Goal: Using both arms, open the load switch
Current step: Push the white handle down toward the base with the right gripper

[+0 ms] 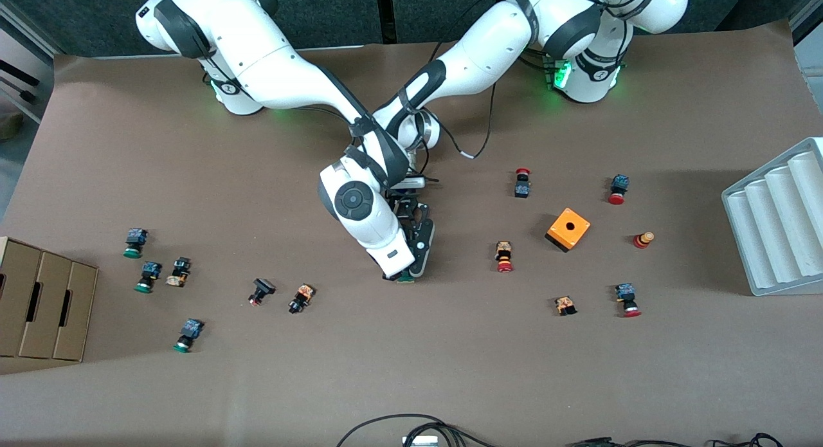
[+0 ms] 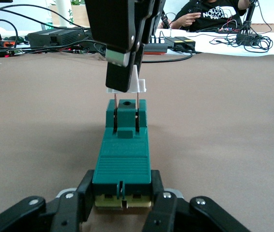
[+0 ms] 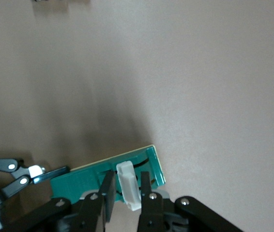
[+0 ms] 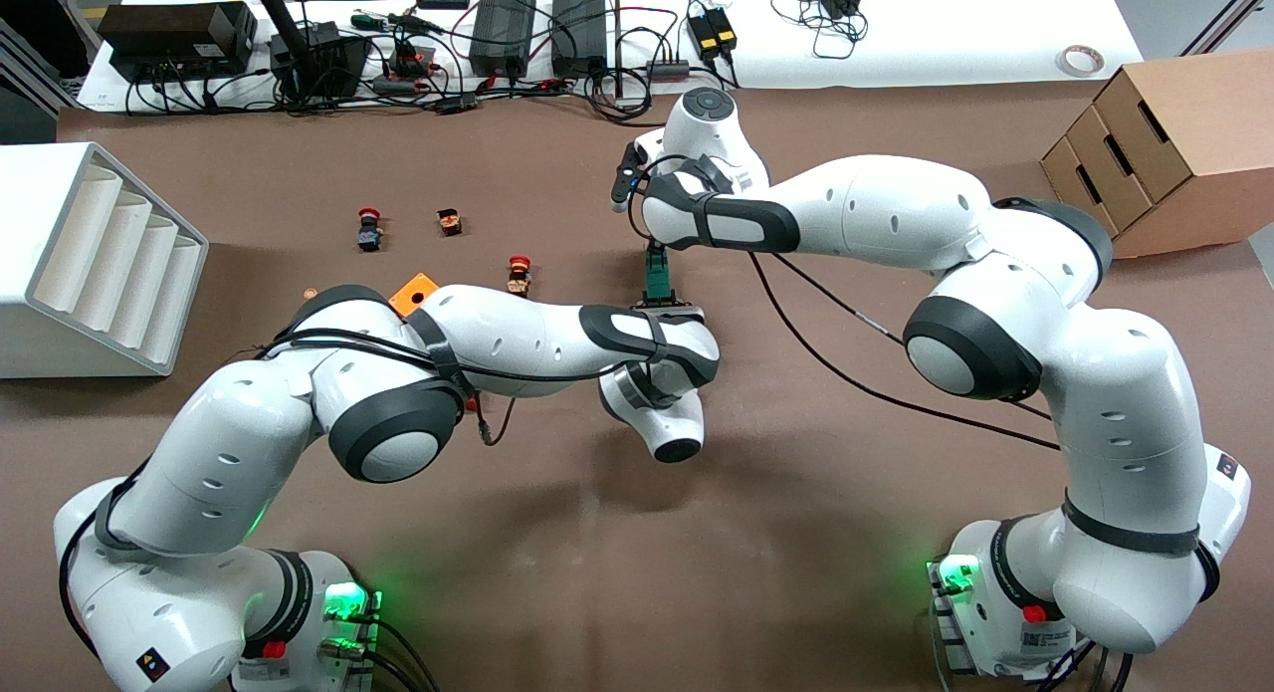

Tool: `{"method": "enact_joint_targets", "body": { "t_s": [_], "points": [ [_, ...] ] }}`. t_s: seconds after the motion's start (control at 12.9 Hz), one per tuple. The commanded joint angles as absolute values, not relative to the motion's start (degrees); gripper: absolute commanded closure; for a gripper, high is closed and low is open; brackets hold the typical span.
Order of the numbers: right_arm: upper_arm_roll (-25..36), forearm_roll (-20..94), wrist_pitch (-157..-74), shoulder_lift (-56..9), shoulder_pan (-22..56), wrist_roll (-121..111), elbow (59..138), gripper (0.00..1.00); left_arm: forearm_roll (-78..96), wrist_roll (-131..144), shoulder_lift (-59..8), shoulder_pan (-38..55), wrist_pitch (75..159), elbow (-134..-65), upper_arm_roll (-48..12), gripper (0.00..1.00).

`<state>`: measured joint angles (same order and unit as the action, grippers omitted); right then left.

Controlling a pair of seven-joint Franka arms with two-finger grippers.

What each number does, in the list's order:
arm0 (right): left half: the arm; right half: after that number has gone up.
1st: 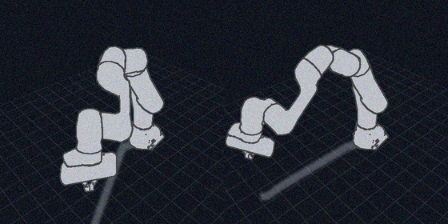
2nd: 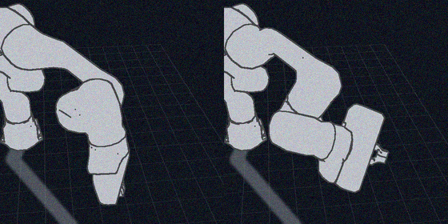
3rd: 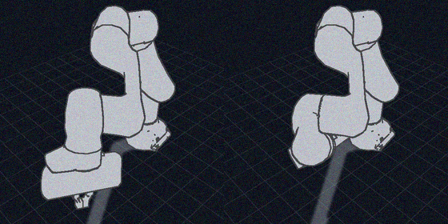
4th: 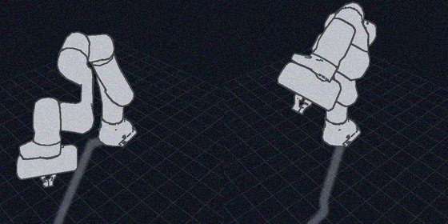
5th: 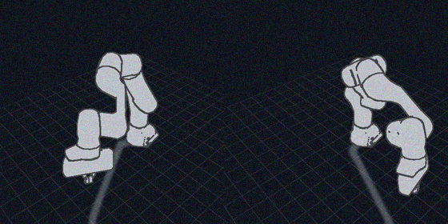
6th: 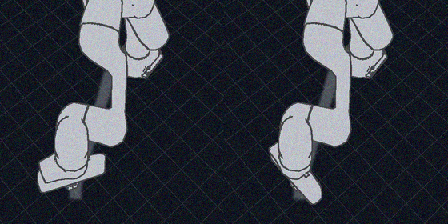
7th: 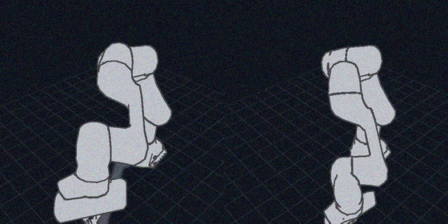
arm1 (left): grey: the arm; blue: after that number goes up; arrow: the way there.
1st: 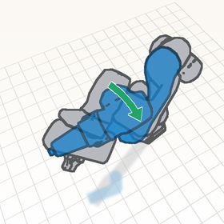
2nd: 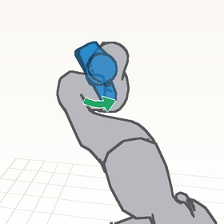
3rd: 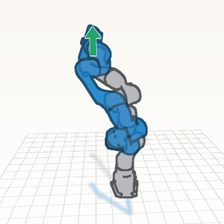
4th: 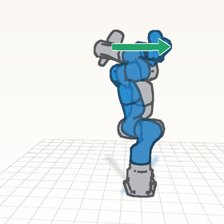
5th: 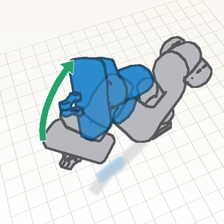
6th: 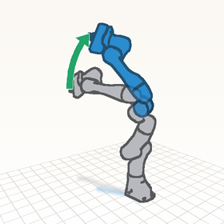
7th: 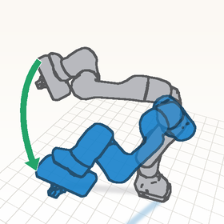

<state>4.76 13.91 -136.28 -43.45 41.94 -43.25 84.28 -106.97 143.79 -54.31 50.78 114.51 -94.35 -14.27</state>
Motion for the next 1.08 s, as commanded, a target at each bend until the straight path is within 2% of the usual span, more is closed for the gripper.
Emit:
{"method": "enact_joint_targets", "body": {
  "t_s": [0.0,1.01],
  "points": [
    [4.92,13.18,-134.74,-40.70,42.54,-42.10,86.66,0.73,-108.28,144.76,-54.05,51.94,113.82,-94.48,-13.71,0.51],
    [4.75,13.10,-134.38,-39.82,43.24,-40.34,88.42,0.73,-108.46,144.76,-54.14,51.86,113.91,-94.48,-13.71,0.51]
  ]
}}
